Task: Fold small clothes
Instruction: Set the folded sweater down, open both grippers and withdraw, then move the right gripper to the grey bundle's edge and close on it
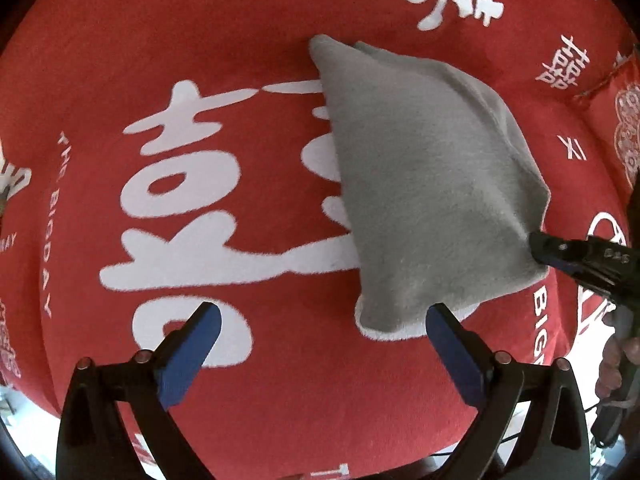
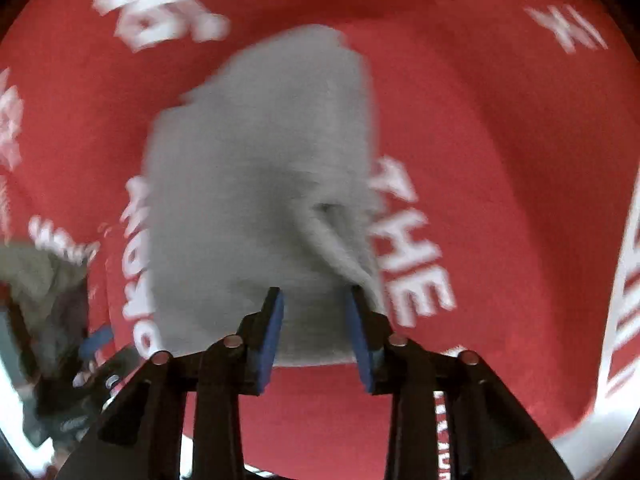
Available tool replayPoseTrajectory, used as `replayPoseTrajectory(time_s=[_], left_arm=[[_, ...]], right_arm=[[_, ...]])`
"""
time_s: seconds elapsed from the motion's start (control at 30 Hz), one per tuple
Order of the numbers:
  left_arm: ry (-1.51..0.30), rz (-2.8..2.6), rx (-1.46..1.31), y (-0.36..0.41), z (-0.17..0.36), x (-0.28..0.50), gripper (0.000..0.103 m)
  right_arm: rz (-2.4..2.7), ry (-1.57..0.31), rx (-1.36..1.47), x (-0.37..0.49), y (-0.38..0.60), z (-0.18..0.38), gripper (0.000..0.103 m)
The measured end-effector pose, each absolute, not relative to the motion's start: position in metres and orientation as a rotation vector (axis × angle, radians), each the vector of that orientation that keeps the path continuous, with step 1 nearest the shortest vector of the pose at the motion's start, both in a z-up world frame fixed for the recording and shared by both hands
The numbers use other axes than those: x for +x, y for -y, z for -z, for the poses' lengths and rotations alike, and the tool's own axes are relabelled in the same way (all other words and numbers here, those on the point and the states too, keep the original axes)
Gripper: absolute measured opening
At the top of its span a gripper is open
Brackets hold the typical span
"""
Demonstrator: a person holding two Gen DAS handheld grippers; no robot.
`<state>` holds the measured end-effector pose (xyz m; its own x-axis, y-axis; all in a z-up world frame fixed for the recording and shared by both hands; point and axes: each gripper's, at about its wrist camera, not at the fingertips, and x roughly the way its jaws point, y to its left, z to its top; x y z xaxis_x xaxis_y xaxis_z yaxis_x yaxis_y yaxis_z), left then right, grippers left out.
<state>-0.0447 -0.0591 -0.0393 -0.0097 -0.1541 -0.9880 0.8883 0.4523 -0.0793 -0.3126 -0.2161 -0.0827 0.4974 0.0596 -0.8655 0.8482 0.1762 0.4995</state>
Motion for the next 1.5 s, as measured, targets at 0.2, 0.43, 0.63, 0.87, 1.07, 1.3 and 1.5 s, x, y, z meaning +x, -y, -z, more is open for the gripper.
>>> replayPoseTrajectory(time_s=[0.2, 0.43, 0.63, 0.87, 1.07, 1.3, 1.5], left_arm=[[-1.320, 0.917, 0.737, 0.047, 0.032, -0.043, 0.103], [-1.329, 0.950, 0.746, 0.035, 0.020, -0.049, 0.103], [-1.367, 0.978, 0.719, 0.021, 0.018, -0.049, 0.103], [-1.369, 0.933, 0.713, 0.015, 0.020, -0.045, 0.103], [-1.397, 0.856, 0.669, 0.018, 0.021, -0.041, 0.103], [-1.413, 0.825, 0.670, 0.043, 0.024, -0.050, 0.103], [-1.415, 0.814, 0.673, 0.069, 0.027, -0.055, 0.103]], right_arm=[[0.721, -1.007, 1.167, -0.316, 0.190, 0.052, 0.057], [0.709, -1.071, 1.114, -0.313, 0.152, 0.031, 0.066], [0.692, -1.057, 1.110, -0.310, 0.133, 0.014, 0.072], [0.649, -1.106, 1.094, -0.300, 0.134, 0.016, 0.072], [0.587, -1.144, 1.065, -0.283, 0.153, 0.017, 0.072], [0.560, -1.166, 1.048, -0.279, 0.188, 0.015, 0.072], [0.552, -1.184, 1.050, -0.279, 0.222, 0.020, 0.072]])
